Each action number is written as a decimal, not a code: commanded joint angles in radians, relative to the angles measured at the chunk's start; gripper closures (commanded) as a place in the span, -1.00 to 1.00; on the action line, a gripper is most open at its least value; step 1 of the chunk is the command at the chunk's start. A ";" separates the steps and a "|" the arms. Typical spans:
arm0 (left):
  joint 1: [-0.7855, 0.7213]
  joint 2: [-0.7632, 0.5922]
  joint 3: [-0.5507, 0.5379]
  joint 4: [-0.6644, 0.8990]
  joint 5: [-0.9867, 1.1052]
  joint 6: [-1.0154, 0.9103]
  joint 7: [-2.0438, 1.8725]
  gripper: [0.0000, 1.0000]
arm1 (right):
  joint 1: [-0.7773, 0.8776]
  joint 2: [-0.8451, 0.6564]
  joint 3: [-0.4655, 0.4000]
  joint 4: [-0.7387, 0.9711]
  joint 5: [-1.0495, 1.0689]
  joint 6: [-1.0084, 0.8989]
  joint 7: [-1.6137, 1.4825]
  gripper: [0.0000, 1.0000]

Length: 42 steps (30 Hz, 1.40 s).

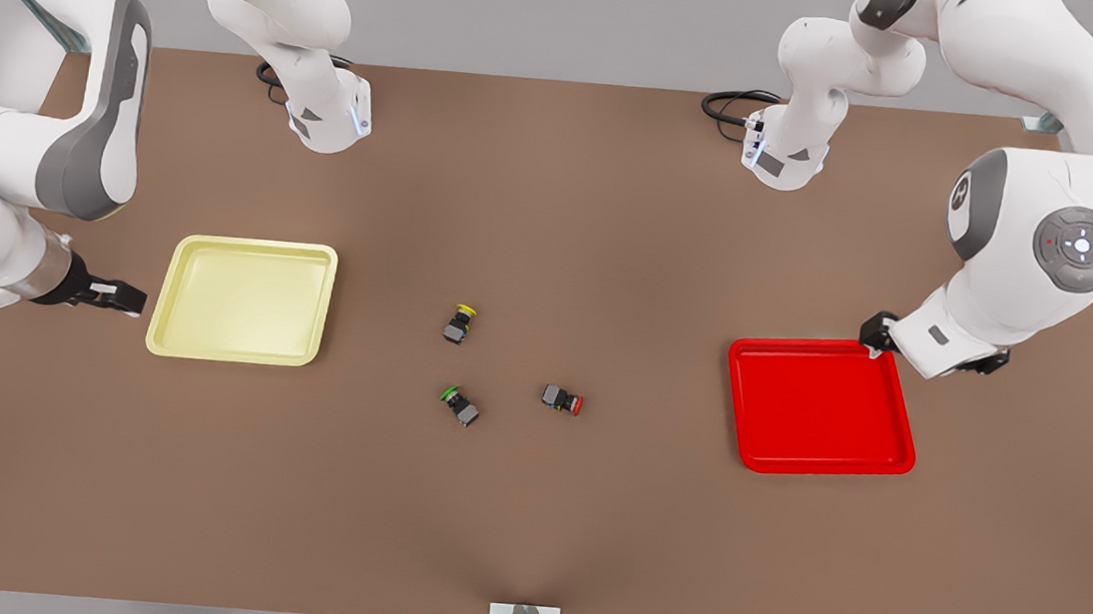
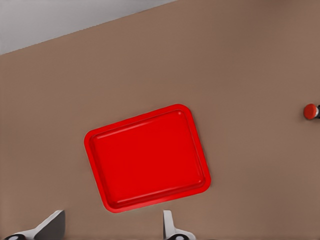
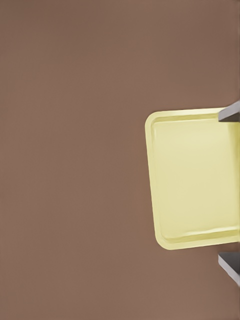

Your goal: Place the switches on the corresponding trays according to their colors

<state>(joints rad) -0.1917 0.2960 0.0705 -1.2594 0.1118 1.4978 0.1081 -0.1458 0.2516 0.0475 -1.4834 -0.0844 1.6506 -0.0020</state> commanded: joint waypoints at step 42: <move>-0.416 0.700 -0.146 0.123 -0.187 0.614 -2.022 -1.00 | 0.557 0.273 0.110 -0.506 0.000 0.784 0.947 -1.00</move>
<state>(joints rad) -0.6074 0.9969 -0.0752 -1.1381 -0.0756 2.1163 -1.9144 0.4112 0.5245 0.1594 -1.9888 -0.0807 2.4358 0.9449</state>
